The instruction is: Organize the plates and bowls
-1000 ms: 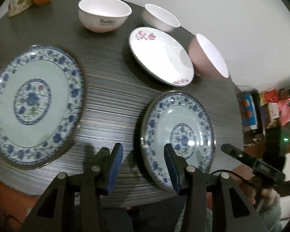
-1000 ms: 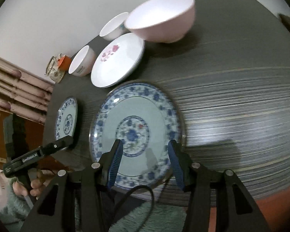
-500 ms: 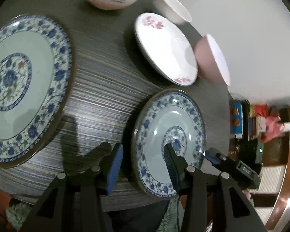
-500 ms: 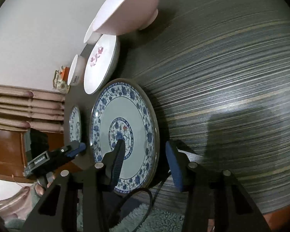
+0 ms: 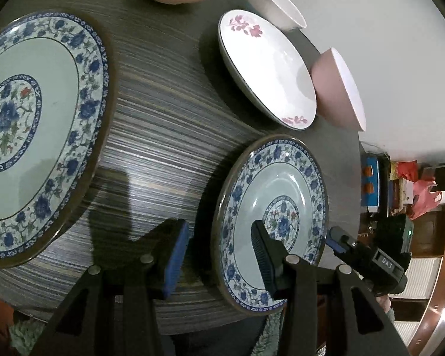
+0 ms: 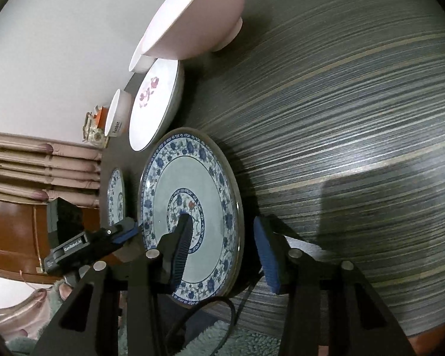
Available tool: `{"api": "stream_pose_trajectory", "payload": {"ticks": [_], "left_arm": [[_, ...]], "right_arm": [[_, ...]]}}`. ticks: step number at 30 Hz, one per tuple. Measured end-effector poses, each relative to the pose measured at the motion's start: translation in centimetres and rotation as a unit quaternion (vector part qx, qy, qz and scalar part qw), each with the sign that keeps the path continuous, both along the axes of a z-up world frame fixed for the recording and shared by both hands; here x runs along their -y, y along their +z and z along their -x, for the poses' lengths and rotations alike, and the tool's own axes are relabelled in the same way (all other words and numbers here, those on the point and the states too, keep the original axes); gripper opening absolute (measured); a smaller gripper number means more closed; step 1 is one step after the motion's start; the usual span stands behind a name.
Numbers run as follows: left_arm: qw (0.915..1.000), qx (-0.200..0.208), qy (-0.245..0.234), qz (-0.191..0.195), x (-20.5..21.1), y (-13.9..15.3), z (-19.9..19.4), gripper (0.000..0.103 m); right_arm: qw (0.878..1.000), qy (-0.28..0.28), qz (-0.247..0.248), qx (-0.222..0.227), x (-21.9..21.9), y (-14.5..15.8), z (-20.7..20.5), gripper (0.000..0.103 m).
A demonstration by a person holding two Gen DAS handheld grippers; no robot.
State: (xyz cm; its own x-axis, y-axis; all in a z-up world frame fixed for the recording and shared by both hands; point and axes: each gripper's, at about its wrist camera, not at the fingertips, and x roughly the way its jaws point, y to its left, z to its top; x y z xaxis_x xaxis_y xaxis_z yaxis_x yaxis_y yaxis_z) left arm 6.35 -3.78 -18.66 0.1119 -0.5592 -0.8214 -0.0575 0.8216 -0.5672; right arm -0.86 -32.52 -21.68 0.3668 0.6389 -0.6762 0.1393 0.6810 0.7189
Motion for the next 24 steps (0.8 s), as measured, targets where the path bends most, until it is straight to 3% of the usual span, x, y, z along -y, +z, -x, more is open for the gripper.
{"api": "stream_pose_trajectory", "payload": {"ticks": [14, 19, 24], "left_arm": [[1.0000, -0.001, -0.004, 0.005, 0.0, -0.4, -0.3, 0.042], [0.9999, -0.005, -0.009, 0.008, 0.4, -0.7, -0.3, 0.031], [0.9999, -0.004, -0.014, 0.005, 0.5, -0.6, -0.5, 0.028]], "right_arm": [[1.000, 0.004, -0.002, -0.006, 0.3, -0.9, -0.5, 0.023], [1.000, 0.006, 0.001, -0.009, -0.2, -1.1, -0.6, 0.020], [1.000, 0.007, 0.000, -0.011, -0.5, -1.3, -0.7, 0.016]]}}
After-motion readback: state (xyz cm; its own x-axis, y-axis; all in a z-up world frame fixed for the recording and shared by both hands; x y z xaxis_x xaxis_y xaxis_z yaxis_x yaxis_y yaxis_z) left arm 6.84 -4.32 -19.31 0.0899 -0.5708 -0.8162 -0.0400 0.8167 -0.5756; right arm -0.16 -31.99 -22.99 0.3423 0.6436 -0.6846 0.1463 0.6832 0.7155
